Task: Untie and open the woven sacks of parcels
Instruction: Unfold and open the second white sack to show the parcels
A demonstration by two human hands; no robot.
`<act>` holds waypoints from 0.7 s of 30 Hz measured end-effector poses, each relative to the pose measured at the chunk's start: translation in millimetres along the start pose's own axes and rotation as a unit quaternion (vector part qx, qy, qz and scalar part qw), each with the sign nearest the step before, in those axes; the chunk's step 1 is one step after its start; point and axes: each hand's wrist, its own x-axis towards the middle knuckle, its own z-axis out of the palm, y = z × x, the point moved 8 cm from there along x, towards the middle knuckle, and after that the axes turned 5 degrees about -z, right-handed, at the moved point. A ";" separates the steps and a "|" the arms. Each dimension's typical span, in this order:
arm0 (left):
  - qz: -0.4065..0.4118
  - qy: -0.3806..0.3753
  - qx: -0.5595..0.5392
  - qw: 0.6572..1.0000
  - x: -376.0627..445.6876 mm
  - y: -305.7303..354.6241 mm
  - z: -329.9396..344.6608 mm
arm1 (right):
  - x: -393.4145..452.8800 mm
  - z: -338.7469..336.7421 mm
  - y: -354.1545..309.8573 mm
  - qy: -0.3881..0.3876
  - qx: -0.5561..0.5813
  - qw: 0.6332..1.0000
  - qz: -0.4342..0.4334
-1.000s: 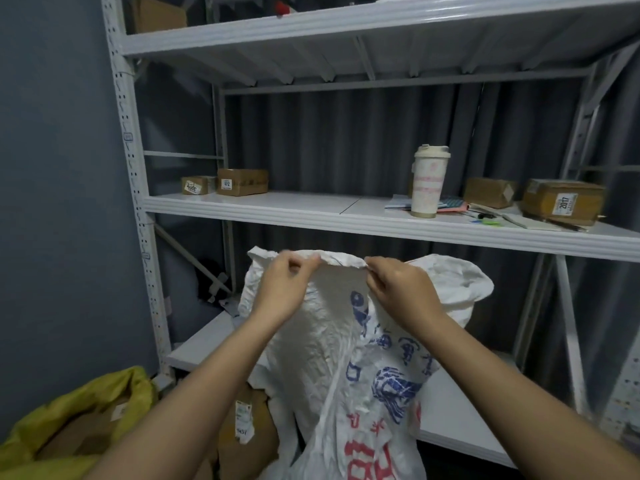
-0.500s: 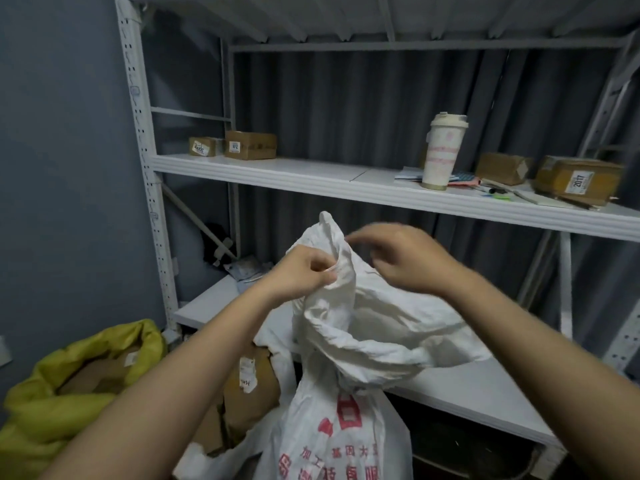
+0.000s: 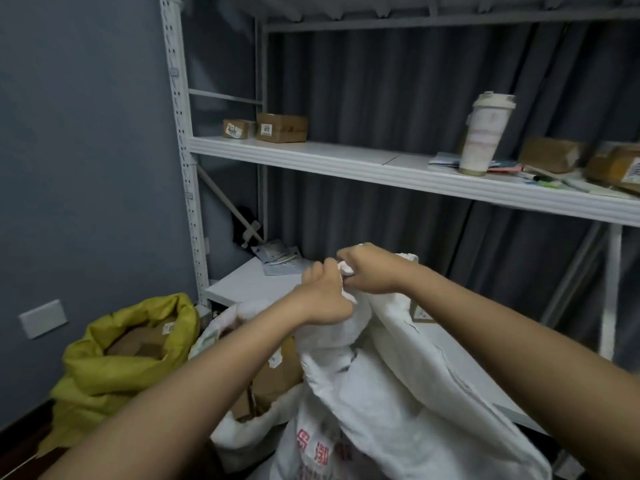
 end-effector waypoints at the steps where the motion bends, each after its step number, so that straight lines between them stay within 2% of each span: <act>1: -0.015 0.008 -0.036 0.999 0.6 -3.9 4.3 | -0.1 -1.3 -0.5 -0.005 0.025 1.000 0.007; 3: -0.026 -0.005 -0.087 0.996 -1.0 -12.2 6.0 | -5.1 -2.2 -1.1 -0.040 0.005 0.999 0.002; 5: 0.020 -0.042 -0.106 0.993 -3.9 -12.3 0.6 | -12.8 -2.0 4.1 -0.057 -0.096 0.994 -0.007; 8: 0.043 -0.028 -0.119 0.992 -9.5 -17.9 -14.4 | -17.2 1.3 10.8 -0.001 -0.201 0.979 -0.020; 9: 0.051 0.005 -0.087 0.995 -9.1 -20.3 -20.2 | -16.8 5.9 14.3 0.003 -0.191 0.981 -0.014; 11: 0.069 0.070 0.090 0.991 -6.5 -24.5 -23.3 | -15.5 16.1 22.9 -0.044 -0.086 0.995 0.034; 13: 0.076 0.130 0.234 0.961 -6.2 -28.0 -25.5 | -18.8 26.9 20.9 -0.126 0.034 0.988 0.080; 15: 0.062 0.173 0.237 0.954 -8.1 -28.9 -31.4 | -21.5 32.3 12.3 -0.171 0.094 0.976 0.102; 18: 0.080 0.230 0.189 0.951 -21.0 -9.2 -25.3 | -18.5 31.9 2.1 -0.157 0.188 0.962 0.118; 19: 0.084 0.222 0.206 0.949 -25.4 -1.8 -16.4 | -16.0 29.2 1.5 -0.130 0.207 0.964 0.109; 20: 0.085 0.197 0.214 0.953 -24.7 -1.6 -6.1 | -16.0 22.3 0.3 -0.096 0.180 0.974 0.095; 21: 0.075 0.151 0.176 0.970 -22.5 -7.9 -2.4 | -16.6 15.0 -0.1 -0.058 0.092 0.991 0.082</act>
